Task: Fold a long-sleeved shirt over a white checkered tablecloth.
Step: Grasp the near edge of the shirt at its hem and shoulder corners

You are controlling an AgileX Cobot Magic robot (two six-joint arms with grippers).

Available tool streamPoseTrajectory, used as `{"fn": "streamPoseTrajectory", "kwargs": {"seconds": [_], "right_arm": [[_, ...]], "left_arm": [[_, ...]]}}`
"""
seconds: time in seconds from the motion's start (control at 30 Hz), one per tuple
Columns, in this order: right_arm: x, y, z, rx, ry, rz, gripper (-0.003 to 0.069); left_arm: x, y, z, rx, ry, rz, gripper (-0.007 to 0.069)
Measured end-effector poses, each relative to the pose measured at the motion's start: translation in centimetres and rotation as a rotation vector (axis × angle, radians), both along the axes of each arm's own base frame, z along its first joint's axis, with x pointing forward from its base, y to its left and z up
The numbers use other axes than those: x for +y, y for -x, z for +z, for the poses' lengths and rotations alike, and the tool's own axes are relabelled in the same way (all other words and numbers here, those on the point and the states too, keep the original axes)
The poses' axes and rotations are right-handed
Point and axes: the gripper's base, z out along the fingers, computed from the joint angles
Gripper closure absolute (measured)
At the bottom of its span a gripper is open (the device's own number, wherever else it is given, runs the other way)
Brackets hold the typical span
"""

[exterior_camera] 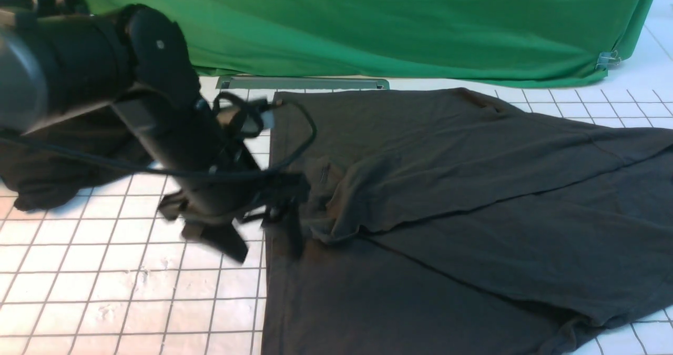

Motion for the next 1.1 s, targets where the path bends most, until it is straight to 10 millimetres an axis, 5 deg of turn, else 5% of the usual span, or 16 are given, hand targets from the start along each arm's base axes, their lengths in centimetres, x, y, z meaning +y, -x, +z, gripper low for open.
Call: {"fn": "streamPoseTrajectory", "kwargs": {"seconds": [0.3, 0.5, 0.7, 0.9, 1.1], "right_arm": [[0.0, 0.0, 0.0, -0.004, 0.001, 0.0, 0.042], [0.0, 0.0, 0.0, -0.004, 0.0, 0.0, 0.0419], [0.0, 0.0, 0.0, -0.004, 0.0, 0.0, 0.0419], [0.0, 0.0, 0.0, -0.004, 0.004, 0.005, 0.0419], [0.0, 0.3, -0.2, 0.033, 0.019, 0.027, 0.0419]], "left_arm": [[-2.1, 5.9, -7.0, 0.13, -0.08, -0.018, 0.0095], [-3.2, 6.7, -8.7, 0.127, -0.088, 0.003, 0.0126], [-3.3, 6.5, -9.0, 0.121, -0.087, 0.025, 0.0239], [-3.2, 6.3, -8.9, 0.085, -0.082, 0.025, 0.0568], [-1.6, 6.3, -5.4, 0.005, -0.042, 0.047, 0.0605]]}}
